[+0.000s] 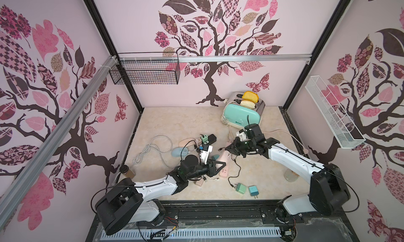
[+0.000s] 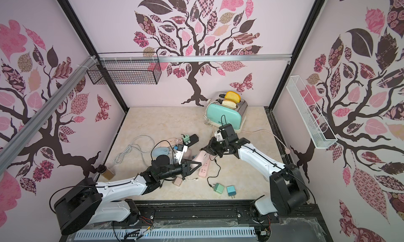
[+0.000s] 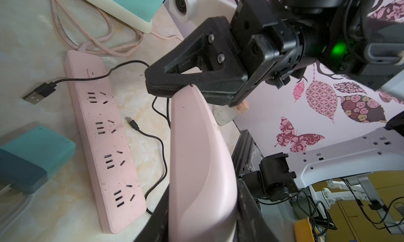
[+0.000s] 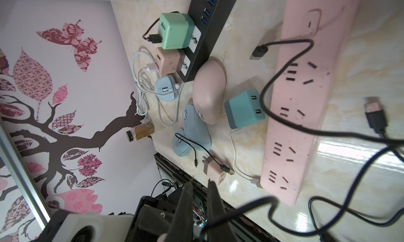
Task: Unplug the wireless mouse
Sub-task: Remove the power cord from the mouse.
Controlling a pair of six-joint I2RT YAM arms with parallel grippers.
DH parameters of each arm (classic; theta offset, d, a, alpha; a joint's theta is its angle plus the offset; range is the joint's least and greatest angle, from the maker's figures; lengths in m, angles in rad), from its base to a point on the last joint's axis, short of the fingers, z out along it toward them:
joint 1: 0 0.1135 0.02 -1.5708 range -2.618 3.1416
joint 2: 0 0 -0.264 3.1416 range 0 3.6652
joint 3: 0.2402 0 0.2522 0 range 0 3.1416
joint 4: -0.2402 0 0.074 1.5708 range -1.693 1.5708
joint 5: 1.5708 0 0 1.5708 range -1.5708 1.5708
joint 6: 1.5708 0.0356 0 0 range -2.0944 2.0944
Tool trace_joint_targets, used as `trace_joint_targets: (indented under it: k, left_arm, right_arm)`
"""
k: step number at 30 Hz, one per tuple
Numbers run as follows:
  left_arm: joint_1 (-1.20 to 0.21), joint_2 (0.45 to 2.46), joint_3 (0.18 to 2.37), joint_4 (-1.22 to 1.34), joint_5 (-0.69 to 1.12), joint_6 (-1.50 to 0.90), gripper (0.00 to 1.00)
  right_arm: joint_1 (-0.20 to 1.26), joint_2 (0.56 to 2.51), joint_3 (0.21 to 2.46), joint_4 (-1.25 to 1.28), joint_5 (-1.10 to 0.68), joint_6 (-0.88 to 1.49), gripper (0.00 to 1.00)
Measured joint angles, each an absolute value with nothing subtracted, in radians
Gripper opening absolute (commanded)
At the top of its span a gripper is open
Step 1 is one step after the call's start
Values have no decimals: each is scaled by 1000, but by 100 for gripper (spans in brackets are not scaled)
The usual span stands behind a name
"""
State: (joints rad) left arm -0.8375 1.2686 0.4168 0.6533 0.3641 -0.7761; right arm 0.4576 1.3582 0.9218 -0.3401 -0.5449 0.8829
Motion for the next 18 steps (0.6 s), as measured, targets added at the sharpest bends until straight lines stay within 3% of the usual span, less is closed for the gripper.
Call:
trace_joint_targets:
  k: [4,11,18]
  left_arm:
    - [-841,1254,421,667,380,-766,0]
    - [-828,1254,424,669,360,-763,0]
    - [-823,1266,397,702,379,-796,0]
  right_arm:
    - [442,1259,843,-284,-537,914,0]
    - [432,1348,958,-387,-562,842,0]
    - [389,1076,587,-30,-358,1040,0]
